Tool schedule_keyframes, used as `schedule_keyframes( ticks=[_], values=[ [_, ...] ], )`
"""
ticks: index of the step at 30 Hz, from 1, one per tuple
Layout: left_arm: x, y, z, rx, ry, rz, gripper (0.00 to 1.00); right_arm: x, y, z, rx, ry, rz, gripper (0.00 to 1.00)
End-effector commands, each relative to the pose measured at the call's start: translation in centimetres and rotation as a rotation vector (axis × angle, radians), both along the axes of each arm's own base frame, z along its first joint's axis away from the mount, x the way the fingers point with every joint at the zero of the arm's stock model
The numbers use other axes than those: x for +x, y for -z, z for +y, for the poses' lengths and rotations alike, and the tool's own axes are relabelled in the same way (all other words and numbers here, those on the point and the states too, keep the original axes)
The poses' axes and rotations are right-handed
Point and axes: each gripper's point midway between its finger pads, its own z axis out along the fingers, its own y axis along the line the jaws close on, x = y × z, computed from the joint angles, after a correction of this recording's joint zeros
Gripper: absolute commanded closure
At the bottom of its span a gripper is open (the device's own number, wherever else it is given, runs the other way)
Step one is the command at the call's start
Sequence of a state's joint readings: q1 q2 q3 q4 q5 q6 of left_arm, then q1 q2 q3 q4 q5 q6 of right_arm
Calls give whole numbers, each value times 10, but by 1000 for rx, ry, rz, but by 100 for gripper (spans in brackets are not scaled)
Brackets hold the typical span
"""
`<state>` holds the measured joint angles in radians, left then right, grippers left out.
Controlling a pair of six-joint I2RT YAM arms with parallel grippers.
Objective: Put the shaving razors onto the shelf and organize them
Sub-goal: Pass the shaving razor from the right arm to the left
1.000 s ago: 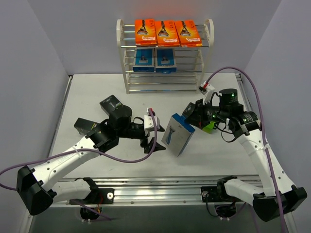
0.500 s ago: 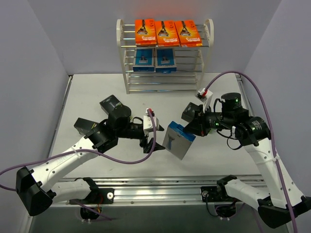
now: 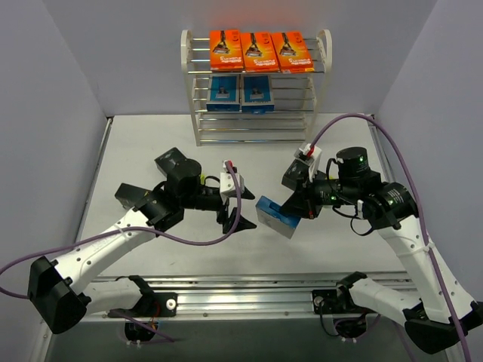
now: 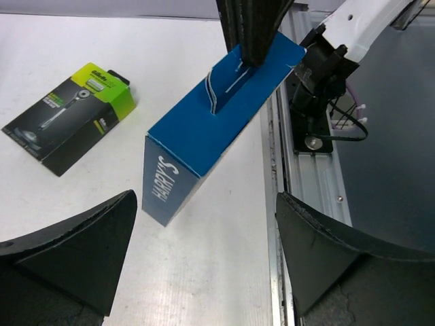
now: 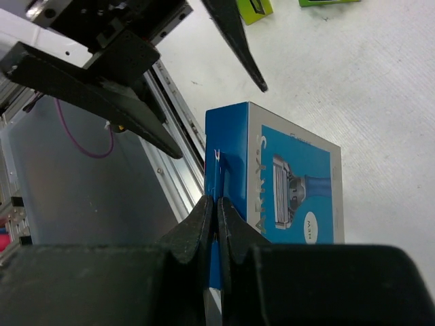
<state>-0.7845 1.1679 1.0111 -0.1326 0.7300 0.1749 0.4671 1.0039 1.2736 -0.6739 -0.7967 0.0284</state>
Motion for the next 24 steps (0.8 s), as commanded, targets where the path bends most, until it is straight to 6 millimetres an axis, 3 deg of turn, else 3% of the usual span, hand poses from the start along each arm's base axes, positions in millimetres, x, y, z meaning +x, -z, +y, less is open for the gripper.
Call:
schedule_keyframes(
  ticks=[1,13,16,20,23,24],
  values=[
    [-7,-9,-8,-66,90,30,8,-15,-26,12,87,-93,-63,100],
    [-14,-15,-10,-148,230,120,9,-26,-27,26,134,-162,-61,100],
    [-17,-13,-10,-146,254,133,19,-25,-30,27,140,-157,-80,100],
    [-23,-14,-9,-147,294,142,48,-15,-37,25,142,-105,-128,100],
    [-26,-15,-7,-137,306,147,62,-12,-34,25,137,-92,-128,100],
    [-26,-15,-7,-135,309,140,74,-10,-32,25,130,-85,-126,100]
  ],
)
